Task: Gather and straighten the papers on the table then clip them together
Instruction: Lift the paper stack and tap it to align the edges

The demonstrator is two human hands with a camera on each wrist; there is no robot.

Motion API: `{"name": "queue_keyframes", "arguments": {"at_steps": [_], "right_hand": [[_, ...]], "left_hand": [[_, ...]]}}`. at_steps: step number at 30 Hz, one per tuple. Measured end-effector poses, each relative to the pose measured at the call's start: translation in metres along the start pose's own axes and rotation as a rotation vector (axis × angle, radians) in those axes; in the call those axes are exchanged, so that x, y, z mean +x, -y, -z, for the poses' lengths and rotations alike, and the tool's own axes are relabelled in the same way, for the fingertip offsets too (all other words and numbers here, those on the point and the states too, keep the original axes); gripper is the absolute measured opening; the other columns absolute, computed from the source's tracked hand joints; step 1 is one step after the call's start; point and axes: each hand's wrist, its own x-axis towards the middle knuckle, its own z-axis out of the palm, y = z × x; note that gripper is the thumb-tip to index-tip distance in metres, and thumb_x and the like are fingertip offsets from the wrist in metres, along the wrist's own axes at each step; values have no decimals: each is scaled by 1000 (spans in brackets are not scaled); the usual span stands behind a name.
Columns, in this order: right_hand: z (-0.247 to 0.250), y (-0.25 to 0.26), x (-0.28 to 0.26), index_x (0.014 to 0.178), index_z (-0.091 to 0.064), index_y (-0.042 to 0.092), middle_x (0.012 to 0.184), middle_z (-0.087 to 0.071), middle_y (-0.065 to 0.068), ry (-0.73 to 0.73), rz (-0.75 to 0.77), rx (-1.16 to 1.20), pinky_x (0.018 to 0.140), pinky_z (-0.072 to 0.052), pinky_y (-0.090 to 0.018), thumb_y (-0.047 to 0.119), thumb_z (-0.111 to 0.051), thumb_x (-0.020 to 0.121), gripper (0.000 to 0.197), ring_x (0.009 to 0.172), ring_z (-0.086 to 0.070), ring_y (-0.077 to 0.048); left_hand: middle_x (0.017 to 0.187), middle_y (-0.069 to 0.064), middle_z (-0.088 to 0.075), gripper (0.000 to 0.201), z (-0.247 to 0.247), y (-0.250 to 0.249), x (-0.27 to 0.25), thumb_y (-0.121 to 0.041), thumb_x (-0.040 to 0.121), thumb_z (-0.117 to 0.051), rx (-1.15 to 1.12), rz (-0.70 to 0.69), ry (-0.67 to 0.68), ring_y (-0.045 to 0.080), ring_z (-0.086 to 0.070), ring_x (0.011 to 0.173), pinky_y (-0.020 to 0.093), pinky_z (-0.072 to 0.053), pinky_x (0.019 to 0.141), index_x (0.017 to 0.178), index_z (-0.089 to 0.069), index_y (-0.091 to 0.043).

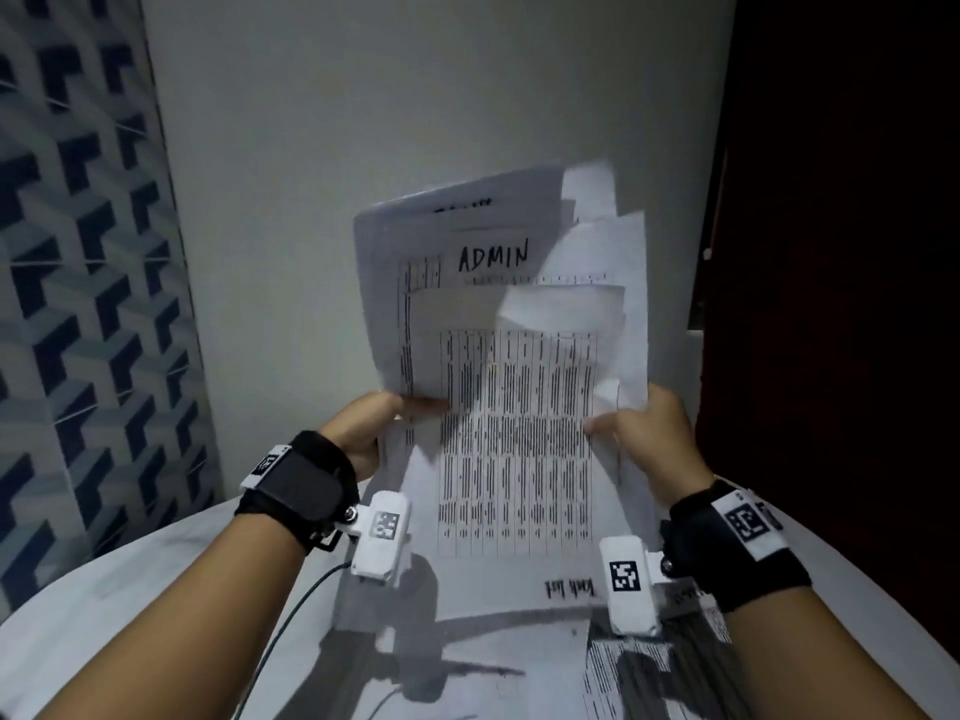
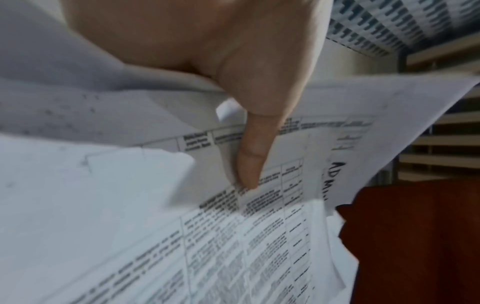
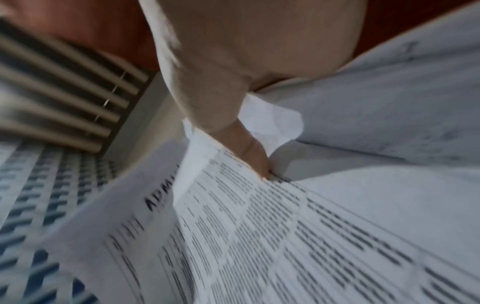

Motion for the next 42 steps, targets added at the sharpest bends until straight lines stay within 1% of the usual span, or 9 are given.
{"name": "queue_keyframes", "arguments": {"at_steps": [5, 8, 11, 18, 21, 26, 29, 36, 42], "right_hand": [[2, 4, -11, 110, -73, 2, 109, -77, -16, 163, -74, 358, 91, -58, -35, -11, -68, 85, 29, 103, -75, -28], [-4, 6, -7, 88, -75, 2, 91, -77, -18, -56, 112, 101, 76, -59, -32, 0, -74, 85, 5, 87, -75, -26], [-9, 10, -7, 78, -67, -1, 81, -71, -22, -196, 303, -51, 74, -57, -38, 9, -78, 84, 16, 75, -69, -22], [-19, 3, -25, 68, -56, 22, 68, -58, 11, -230, 298, -1, 65, -47, -19, 7, -75, 89, 32, 55, -52, 3], [-24, 0, -34, 75, -62, 28, 77, -65, 12, -257, 369, 26, 62, -43, -1, 3, -73, 90, 31, 62, -59, 16], [-26, 12, -22, 87, -68, 26, 81, -68, 12, -256, 403, -5, 65, -45, 1, 8, -72, 91, 19, 67, -60, 7], [-25, 6, -18, 108, -68, 25, 95, -71, 15, -114, 267, -44, 67, -48, -3, 16, -76, 89, 23, 85, -66, 6], [-37, -9, -15, 91, -68, 27, 92, -74, 4, -67, 179, -92, 84, -58, -33, 16, -71, 94, 12, 91, -72, -16], [-35, 9, -11, 97, -71, 17, 97, -76, -8, -155, 214, 53, 74, -61, -37, 10, -67, 90, 10, 84, -73, -20]], "left_hand": [[94, 8, -80, 21, 3, -2, -4, -3, 80, -80, 38, -11, -144, 20, -75, 89, 26, -54, 75, 100, -76, -1], [92, 6, -81, 24, -8, -9, -2, -2, 77, -84, 121, -196, -290, 12, -77, 87, 22, -56, 76, 99, -76, -2], [86, 2, -80, 20, -22, -19, -3, -1, 79, -82, 130, -336, -336, 7, -76, 74, 18, -56, 64, 98, -76, -6], [97, 1, -80, 27, -34, 0, -8, 1, 79, -82, 17, -365, -389, 16, -77, 93, 40, -58, 95, 103, -77, -9], [96, -3, -81, 29, -34, 7, -14, 6, 80, -79, -5, -415, -389, 16, -77, 95, 39, -59, 95, 103, -77, -11], [93, -7, -81, 30, -31, -2, -14, 6, 79, -80, 8, -456, -349, 13, -77, 92, 26, -62, 82, 98, -76, -16], [95, 2, -81, 29, -21, 4, -11, 7, 76, -82, -6, -380, -333, 20, -78, 89, 22, -61, 70, 100, -76, -8], [86, 2, -79, 17, -10, 14, -5, 3, 82, -78, 59, -304, -310, 23, -76, 91, 41, -58, 94, 91, -73, -11], [95, -3, -79, 32, -12, -6, -5, 6, 77, -80, 9, -437, -280, 8, -75, 89, 18, -57, 75, 99, -73, -17]]}}
